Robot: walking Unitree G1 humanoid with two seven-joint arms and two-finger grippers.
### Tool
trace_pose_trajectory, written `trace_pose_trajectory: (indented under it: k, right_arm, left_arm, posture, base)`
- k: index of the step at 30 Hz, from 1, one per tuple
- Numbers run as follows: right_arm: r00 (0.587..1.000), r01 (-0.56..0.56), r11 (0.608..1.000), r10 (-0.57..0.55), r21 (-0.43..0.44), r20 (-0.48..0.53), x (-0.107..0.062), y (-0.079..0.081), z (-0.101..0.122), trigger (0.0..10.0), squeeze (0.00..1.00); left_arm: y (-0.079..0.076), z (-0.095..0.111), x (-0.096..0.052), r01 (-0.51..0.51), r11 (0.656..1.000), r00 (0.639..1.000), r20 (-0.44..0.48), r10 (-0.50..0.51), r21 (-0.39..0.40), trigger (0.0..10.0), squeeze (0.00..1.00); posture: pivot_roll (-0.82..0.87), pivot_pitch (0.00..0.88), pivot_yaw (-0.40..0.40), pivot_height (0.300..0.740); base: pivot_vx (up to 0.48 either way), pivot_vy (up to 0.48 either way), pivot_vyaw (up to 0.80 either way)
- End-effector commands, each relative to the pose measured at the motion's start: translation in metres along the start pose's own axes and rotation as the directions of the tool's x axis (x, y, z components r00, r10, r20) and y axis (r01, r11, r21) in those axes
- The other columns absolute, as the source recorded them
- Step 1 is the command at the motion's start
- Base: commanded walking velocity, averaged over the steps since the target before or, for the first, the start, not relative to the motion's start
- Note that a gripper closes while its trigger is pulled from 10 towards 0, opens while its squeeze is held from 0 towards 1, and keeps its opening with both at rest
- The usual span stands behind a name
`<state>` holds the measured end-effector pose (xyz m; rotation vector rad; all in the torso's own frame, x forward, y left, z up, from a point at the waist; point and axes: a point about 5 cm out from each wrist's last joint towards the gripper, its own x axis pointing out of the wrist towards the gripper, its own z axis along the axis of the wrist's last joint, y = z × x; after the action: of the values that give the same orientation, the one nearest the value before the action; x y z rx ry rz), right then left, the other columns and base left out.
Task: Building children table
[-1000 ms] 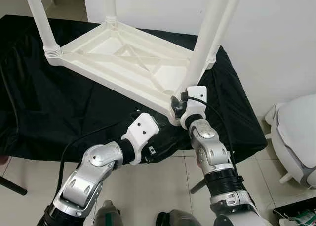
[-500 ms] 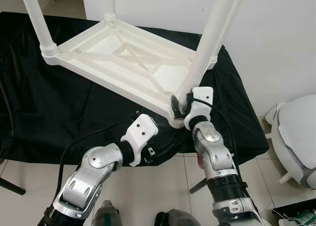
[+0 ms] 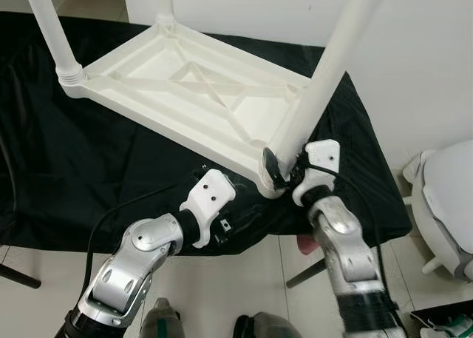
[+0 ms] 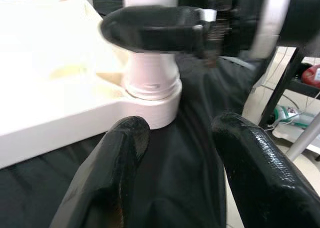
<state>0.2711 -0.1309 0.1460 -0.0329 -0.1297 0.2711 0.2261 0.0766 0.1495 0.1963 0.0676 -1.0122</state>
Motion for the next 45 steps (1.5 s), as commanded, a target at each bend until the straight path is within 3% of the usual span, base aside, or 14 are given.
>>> trace_pose_trajectory:
  k: [1, 5, 16, 19, 25, 28, 30, 31, 33, 35, 38, 40, 42, 45]
  right_arm:
    - [0.998, -0.011, 1.000, 0.011, -0.006, 0.057, -0.013, -0.009, 0.007, 10.0, 0.00]
    - [0.997, -0.042, 0.999, 0.041, 0.015, 0.071, -0.018, -0.009, 0.009, 10.0, 0.00]
    - [0.981, -0.190, 0.962, 0.180, 0.194, 0.067, -0.033, -0.001, 0.012, 10.0, 0.00]
    - [0.957, -0.289, 0.919, 0.285, 0.269, 0.054, -0.046, -0.001, 0.011, 10.0, 0.00]
    - [0.924, -0.375, 0.881, 0.380, 0.288, 0.041, -0.056, -0.003, 0.013, 10.0, 0.00]
    - [0.875, -0.468, 0.829, 0.483, 0.308, 0.030, -0.063, -0.001, 0.015, 10.0, 0.00]
    - [0.875, -0.468, 0.829, 0.483, 0.308, 0.030, -0.063, -0.001, 0.015, 10.0, 0.00]
    - [0.820, -0.549, 0.776, 0.572, 0.312, 0.021, -0.065, 0.004, 0.016, 10.0, 0.00]
    - [0.820, -0.549, 0.776, 0.572, 0.312, 0.021, -0.065, 0.004, 0.016, 10.0, 0.00]
    - [0.771, -0.611, 0.731, 0.636, 0.304, 0.021, -0.059, 0.009, 0.015, 10.0, 0.00]
    - [0.749, -0.638, 0.710, 0.661, 0.300, 0.028, -0.047, 0.011, 0.015, 10.0, 0.00]
    - [0.747, -0.639, 0.706, 0.664, 0.306, 0.030, -0.045, 0.010, 0.015, 10.0, 0.00]
    - [0.759, -0.635, 0.722, 0.649, 0.274, 0.048, -0.025, 0.008, 0.015, 10.0, 0.00]
    - [0.763, -0.635, 0.730, 0.643, 0.253, 0.063, -0.010, 0.006, 0.016, 10.0, 0.00]
  left_arm:
    - [-0.001, 0.001, 0.000, 0.005, 1.000, 1.000, -0.002, -0.005, -0.002, 10.0, 0.00]
    - [-0.001, 0.001, 0.000, 0.010, 1.000, 1.000, -0.003, -0.010, -0.001, 10.0, 0.00]
    - [-0.001, 0.001, -0.001, 0.023, 1.000, 1.000, -0.009, -0.023, 0.000, 10.0, 0.00]
    - [-0.001, 0.001, -0.002, 0.024, 1.000, 1.000, -0.011, -0.024, 0.001, 10.0, 0.00]
    - [0.000, 0.001, -0.001, 0.028, 1.000, 1.000, -0.012, -0.028, 0.001, 10.0, 0.00]
    - [0.000, 0.001, -0.001, 0.032, 0.999, 0.999, -0.012, -0.032, 0.002, 10.0, 0.00]
    - [0.000, 0.001, -0.001, 0.032, 0.999, 0.999, -0.012, -0.032, 0.002, 10.0, 0.00]
    - [0.000, 0.001, 0.000, 0.034, 0.999, 0.999, -0.012, -0.034, 0.002, 10.0, 0.00]
    - [0.000, 0.001, 0.000, 0.034, 0.999, 0.999, -0.012, -0.034, 0.002, 10.0, 0.00]
    - [0.000, 0.001, 0.000, 0.033, 0.999, 0.999, -0.012, -0.033, 0.002, 10.0, 0.00]
    - [0.000, 0.001, 0.000, 0.030, 1.000, 0.999, -0.012, -0.030, 0.003, 10.0, 0.00]
    - [0.000, 0.001, 0.000, 0.029, 1.000, 1.000, -0.012, -0.029, 0.004, 10.0, 0.00]
    - [0.000, 0.001, 0.000, 0.024, 1.000, 1.000, -0.012, -0.024, 0.006, 10.0, 0.00]
    - [0.000, 0.001, 0.001, 0.022, 1.000, 1.000, -0.010, -0.022, 0.005, 10.0, 0.00]
  posture:
    - [-0.01, 0.040, -0.072, 0.740]
    - [-0.02, 0.043, -0.066, 0.740]
    - [-0.02, 0.046, -0.058, 0.740]
    - [-0.03, 0.047, -0.054, 0.740]
    - [-0.03, 0.048, -0.053, 0.740]
    - [-0.03, 0.048, -0.051, 0.740]
    - [-0.03, 0.048, -0.051, 0.740]
    - [-0.03, 0.046, -0.051, 0.740]
    - [-0.03, 0.046, -0.051, 0.740]
    - [-0.02, 0.040, -0.055, 0.740]
    - [-0.02, 0.036, -0.058, 0.740]
    - [-0.02, 0.036, -0.058, 0.740]
    - [-0.01, 0.031, -0.063, 0.740]
    - [0.00, 0.029, -0.065, 0.740]
  base:
    - [0.000, 0.000, 0.00]
    - [0.000, 0.000, 0.00]
    - [0.000, 0.000, 0.00]
    - [0.000, 0.000, 0.00]
    - [0.000, 0.000, 0.00]
    - [0.000, 0.000, 0.00]
    - [0.000, 0.000, 0.00]
    - [0.000, 0.000, 0.00]
    - [0.000, 0.000, 0.00]
    - [0.000, 0.000, 0.00]
    - [0.000, 0.000, 0.00]
    - [0.000, 0.000, 0.00]
    - [0.000, 0.000, 0.00]
    - [0.000, 0.000, 0.00]
